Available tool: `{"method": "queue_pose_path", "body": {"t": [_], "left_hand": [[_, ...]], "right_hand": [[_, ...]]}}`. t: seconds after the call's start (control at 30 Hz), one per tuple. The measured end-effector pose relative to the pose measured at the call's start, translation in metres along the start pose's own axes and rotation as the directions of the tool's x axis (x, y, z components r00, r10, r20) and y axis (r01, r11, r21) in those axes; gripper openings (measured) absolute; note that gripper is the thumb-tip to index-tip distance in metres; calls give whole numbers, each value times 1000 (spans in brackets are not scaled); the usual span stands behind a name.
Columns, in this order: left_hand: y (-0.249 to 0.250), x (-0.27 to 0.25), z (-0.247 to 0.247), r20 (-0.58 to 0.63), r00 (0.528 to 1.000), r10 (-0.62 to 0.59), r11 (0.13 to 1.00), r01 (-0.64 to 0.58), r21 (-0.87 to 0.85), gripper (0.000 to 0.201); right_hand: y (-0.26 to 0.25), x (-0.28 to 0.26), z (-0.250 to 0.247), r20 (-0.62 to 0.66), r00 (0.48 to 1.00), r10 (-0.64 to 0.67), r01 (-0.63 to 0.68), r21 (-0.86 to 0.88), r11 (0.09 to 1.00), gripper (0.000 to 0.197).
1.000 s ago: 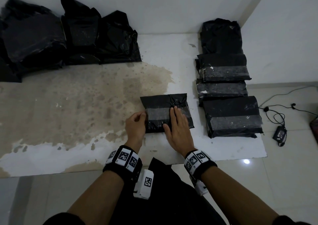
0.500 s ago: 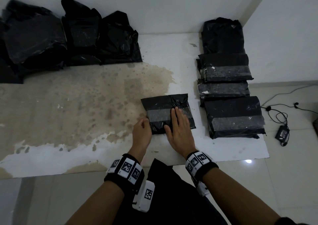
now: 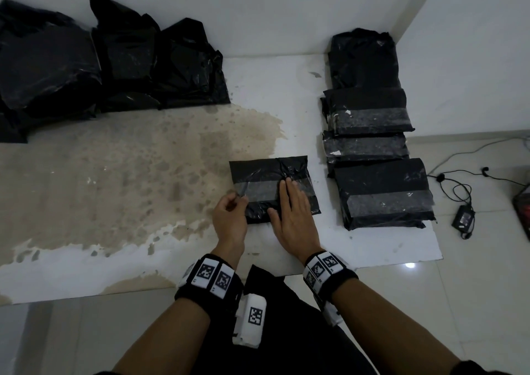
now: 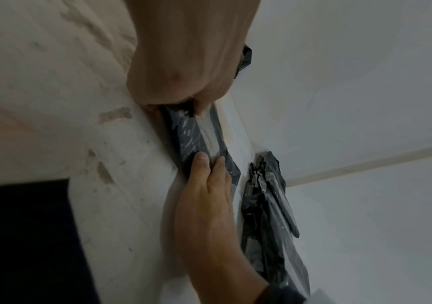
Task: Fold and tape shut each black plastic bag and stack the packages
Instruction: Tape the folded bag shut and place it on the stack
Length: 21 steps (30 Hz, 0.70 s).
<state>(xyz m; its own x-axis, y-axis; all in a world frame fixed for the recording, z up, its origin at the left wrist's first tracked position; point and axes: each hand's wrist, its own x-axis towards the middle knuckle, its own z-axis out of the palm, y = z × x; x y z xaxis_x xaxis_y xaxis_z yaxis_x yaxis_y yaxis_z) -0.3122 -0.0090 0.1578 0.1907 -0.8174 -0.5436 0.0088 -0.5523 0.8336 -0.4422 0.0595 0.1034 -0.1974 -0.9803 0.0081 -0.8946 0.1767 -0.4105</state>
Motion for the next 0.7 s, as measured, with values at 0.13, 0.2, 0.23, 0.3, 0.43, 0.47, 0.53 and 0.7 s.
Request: {"method": "queue_pose_path", "body": {"t": [0.13,0.2,0.23,0.3,0.43,0.47,0.53,0.7], "left_hand": [[1,4,-7,11,1000,17,1000,-17,11,10],[2,5,-10,9,1000,-3,1000,3,0,14],[3,5,-11,19,999,-26,999,26,-18,16],[3,7,-12,46,996,-72,995,74,-61,18],[5,8,-13,85,989,-119,982,130,-135,23],[4,9,-14,86,990,-116,982,127,-143,24],[3,9,-16,82,991,-107,980,119,-157,25],[0,8,-19,105,985,-139,958,160,-239,21]], "right_hand": [[-1,0,1,-5,1000,-1,1,-2,1000,73],[-1,0,1,-12,1000,-1,1,-4,1000,72],[-1,0,2,-12,1000,-1,0,-8,1000,71],[-1,0,2,-14,1000,2,-2,-12,1000,70],[-1,0,1,-18,1000,-1,1,-14,1000,70],[-1,0,1,-16,1000,-3,2,-14,1000,70],[0,0,1,-15,1000,-4,4,-17,1000,70],[1,0,4,-15,1000,-2,2,-22,1000,70]]}}
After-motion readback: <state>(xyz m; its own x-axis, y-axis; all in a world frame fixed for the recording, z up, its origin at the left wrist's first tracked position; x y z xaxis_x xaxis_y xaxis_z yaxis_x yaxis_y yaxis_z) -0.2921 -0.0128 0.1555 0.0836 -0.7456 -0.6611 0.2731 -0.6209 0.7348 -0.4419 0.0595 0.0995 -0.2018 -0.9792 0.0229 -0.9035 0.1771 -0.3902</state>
